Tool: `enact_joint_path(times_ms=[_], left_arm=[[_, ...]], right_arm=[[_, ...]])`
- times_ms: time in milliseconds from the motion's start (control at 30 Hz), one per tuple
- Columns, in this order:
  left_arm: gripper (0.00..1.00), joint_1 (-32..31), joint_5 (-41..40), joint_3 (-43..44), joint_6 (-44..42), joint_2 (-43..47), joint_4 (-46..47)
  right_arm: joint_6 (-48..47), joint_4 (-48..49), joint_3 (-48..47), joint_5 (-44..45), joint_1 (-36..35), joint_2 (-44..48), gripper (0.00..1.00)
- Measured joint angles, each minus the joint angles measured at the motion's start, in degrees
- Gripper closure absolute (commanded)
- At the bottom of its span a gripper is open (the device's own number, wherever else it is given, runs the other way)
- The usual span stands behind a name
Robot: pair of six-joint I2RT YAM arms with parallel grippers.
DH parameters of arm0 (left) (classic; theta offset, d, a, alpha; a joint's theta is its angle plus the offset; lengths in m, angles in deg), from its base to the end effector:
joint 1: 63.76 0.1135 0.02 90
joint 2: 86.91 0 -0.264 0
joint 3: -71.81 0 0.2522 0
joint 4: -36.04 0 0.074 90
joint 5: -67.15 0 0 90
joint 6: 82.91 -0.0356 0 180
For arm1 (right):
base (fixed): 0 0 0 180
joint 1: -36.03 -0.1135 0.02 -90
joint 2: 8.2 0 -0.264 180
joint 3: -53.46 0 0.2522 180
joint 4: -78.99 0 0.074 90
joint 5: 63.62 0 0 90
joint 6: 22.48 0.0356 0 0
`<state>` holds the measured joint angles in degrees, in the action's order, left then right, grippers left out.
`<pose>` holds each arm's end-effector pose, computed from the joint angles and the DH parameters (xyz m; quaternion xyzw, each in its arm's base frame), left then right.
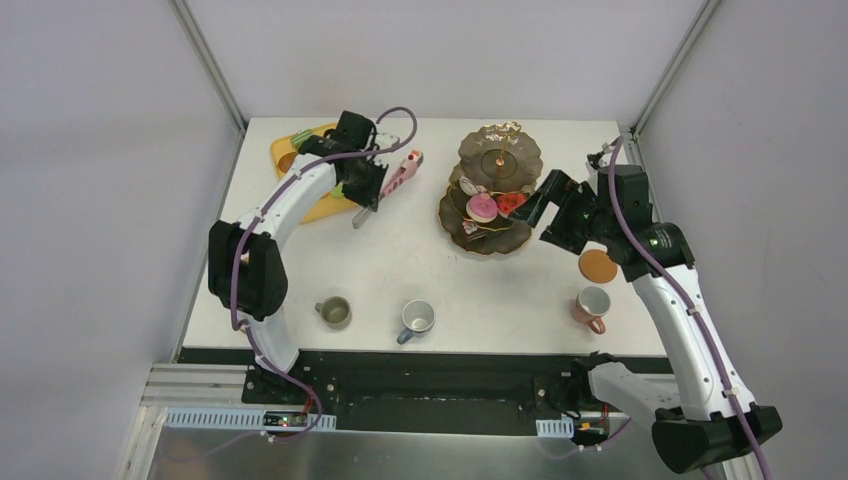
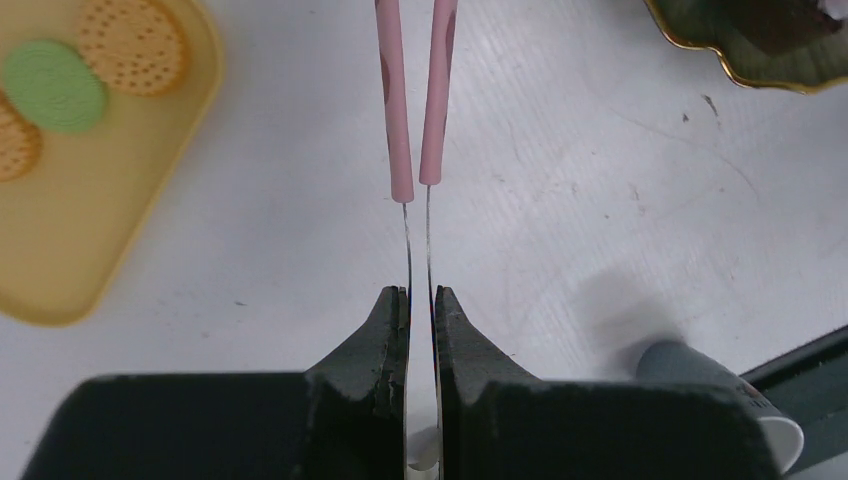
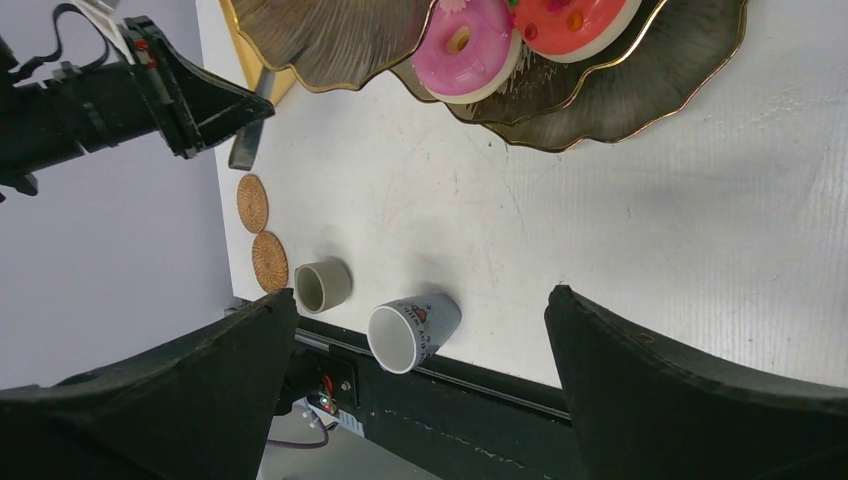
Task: Serve the afternoon tea
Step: Place the desert on the desert table.
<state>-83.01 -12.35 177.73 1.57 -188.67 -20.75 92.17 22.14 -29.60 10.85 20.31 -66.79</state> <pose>0.3675 -0.1352 0.3036 0.2310 0.9151 -0.1242 0.3064 0.1932 0.0643 0.3853 0.0027 0.8706 0.2759 0.4073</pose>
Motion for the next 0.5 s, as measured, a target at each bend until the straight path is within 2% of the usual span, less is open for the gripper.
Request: enact_joint_path(times_ms=[200, 500], left_arm=[[1.00, -4.42, 2.86, -0.48, -0.66, -0.24, -1.51], [1.00, -10.64, 3.15, 6.25, -3.93, -6.88, -5.95]], right_arm=[[0.00, 0.44, 1.22, 0.02, 0.00, 2.93, 0.01], [-0.26, 0.17, 1.42, 0.17, 0.00, 5.03, 0.01]])
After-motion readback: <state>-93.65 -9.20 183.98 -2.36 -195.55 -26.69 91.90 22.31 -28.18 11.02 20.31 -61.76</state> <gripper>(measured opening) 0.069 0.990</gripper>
